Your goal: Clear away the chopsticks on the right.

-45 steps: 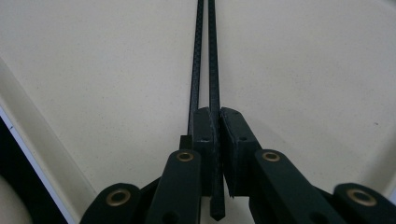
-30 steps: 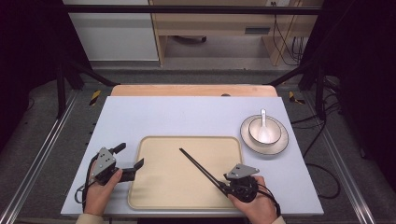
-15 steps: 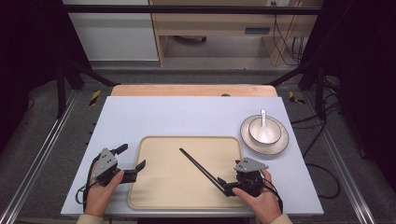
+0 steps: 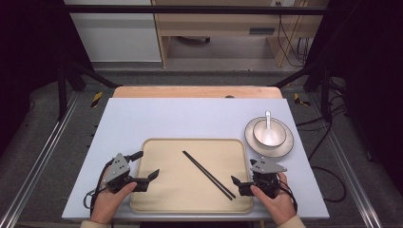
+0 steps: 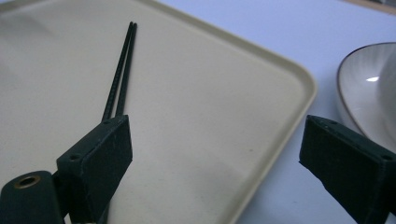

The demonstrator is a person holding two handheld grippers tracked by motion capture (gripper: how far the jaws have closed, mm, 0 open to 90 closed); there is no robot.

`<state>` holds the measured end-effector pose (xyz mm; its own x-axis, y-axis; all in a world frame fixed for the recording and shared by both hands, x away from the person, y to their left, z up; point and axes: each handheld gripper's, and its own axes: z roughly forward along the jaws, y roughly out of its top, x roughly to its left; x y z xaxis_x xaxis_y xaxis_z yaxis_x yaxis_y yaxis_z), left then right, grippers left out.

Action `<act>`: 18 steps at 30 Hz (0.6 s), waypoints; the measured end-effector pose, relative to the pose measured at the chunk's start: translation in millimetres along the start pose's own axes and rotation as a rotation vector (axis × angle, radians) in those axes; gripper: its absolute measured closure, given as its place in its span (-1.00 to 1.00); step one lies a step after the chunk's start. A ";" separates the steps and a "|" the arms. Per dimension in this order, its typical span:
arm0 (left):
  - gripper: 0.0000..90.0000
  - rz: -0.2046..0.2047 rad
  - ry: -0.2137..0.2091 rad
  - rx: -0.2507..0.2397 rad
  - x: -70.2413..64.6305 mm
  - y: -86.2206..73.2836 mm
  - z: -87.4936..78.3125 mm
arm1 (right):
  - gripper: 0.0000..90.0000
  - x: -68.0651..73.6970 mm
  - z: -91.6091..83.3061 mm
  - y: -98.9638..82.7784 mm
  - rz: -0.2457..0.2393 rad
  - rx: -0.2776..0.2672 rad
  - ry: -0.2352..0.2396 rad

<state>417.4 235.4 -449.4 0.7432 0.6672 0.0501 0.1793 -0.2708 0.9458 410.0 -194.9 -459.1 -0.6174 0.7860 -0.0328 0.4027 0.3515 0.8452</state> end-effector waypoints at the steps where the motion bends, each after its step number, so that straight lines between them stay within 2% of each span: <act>1: -0.72 0.007 -0.006 0.009 -3.4 2.4 1.8 | -0.80 -1.9 -2.0 -1.1 -0.009 -0.016 -0.006; 5: -0.57 0.027 -0.025 0.063 -19.6 12.6 13.3 | -0.80 -7.3 -8.5 -6.3 -0.042 -0.049 -0.031; 9: -0.28 0.039 -0.052 0.126 -33.7 21.4 27.0 | -0.80 -12.7 -13.5 -10.9 -0.043 -0.058 -0.025; 15: 0.32 0.044 -0.084 0.211 -42.8 30.4 51.4 | -0.83 -20.6 -18.3 -15.2 -0.049 -0.055 -0.041; 18: 0.60 0.047 -0.107 0.272 -45.2 32.2 64.6 | -0.85 -24.5 -22.6 -16.3 -0.037 -0.065 -0.058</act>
<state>431.2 151.7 -441.9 0.8158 0.5766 0.0442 0.2986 -0.4855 0.8217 403.3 -231.4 -460.0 -0.5902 0.8018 -0.0939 0.3346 0.3489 0.8754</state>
